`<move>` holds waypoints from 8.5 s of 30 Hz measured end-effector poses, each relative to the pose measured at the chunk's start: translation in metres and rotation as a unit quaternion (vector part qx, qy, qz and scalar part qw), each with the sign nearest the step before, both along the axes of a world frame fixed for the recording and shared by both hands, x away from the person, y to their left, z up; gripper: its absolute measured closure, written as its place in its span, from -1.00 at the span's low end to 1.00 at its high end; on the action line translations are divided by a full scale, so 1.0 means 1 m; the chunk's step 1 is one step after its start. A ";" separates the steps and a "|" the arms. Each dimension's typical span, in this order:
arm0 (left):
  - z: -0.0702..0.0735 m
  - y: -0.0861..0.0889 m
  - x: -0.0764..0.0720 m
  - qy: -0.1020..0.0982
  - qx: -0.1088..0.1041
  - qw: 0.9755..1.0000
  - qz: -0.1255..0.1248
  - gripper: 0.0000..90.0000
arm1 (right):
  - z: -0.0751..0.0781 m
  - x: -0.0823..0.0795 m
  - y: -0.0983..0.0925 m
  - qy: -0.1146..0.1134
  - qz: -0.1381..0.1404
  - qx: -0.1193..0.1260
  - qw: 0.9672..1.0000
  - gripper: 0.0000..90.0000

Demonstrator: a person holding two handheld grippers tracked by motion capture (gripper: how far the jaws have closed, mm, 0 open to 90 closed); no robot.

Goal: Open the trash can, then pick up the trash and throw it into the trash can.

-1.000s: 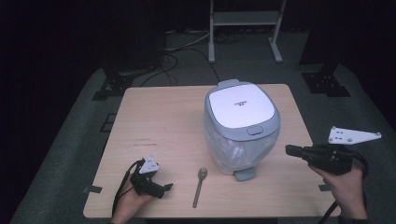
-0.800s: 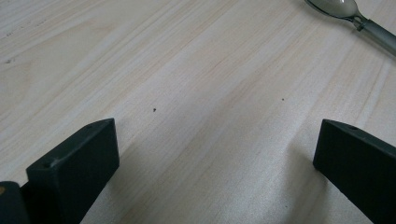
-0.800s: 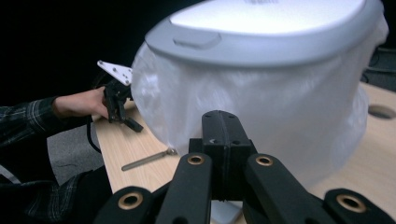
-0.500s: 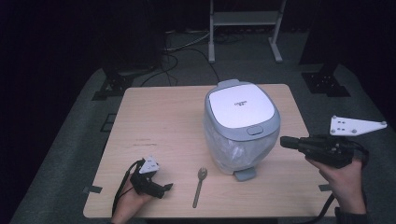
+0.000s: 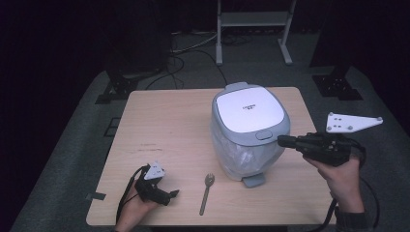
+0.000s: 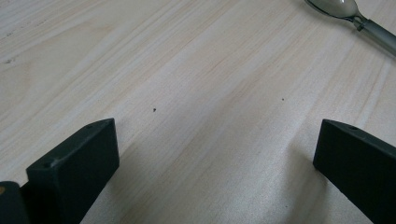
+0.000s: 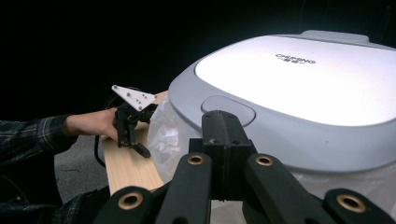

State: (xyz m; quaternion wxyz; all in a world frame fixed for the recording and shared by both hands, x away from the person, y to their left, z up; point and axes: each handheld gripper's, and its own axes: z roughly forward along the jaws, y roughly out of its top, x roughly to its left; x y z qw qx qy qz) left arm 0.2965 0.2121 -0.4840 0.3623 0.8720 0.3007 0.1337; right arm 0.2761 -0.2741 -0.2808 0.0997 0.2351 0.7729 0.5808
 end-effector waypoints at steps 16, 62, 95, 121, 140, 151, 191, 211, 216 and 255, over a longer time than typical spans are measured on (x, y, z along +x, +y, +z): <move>0.000 0.000 0.000 0.000 0.000 1.000 0.000 -1.00 | 0.006 0.016 0.021 -0.001 0.005 -0.006 1.000 1.00; 0.000 -0.001 0.000 0.001 -0.001 1.000 -0.001 -1.00 | -0.005 -0.006 -0.015 -0.033 -0.064 -0.018 0.997 0.38; 0.000 -0.005 0.009 0.001 -0.001 0.999 -0.033 -1.00 | -0.106 -0.012 -0.053 0.019 -0.193 -0.084 0.977 -0.84; 0.000 -0.006 0.007 0.000 -0.001 1.000 -0.028 -1.00 | -0.178 -0.005 -0.065 0.070 -0.230 -0.152 0.959 -0.85; 0.002 -0.011 0.003 0.016 -0.014 1.000 -0.018 -1.00 | -0.207 0.007 -0.072 0.124 -0.231 -0.189 0.946 -0.98; 0.011 -0.023 -0.003 0.011 -0.026 0.999 -0.017 -1.00 | -0.208 0.008 -0.072 0.118 -0.230 -0.203 0.945 -0.98; 0.000 -0.104 -0.004 0.020 -0.031 0.999 -0.029 -1.00 | -0.208 0.008 -0.071 0.118 -0.232 -0.202 0.944 -0.98; 0.001 -0.098 -0.005 -0.017 -0.022 1.000 -0.016 -0.47 | -0.208 0.008 -0.071 0.118 -0.232 -0.202 0.944 -0.98; 0.002 -0.096 -0.004 -0.021 -0.026 0.999 -0.017 -0.23 | -0.208 0.008 -0.071 0.118 -0.232 -0.202 0.944 -0.98; 0.002 -0.096 -0.003 -0.024 -0.039 0.999 -0.021 0.77 | -0.208 0.008 -0.071 0.118 -0.232 -0.202 0.944 -0.98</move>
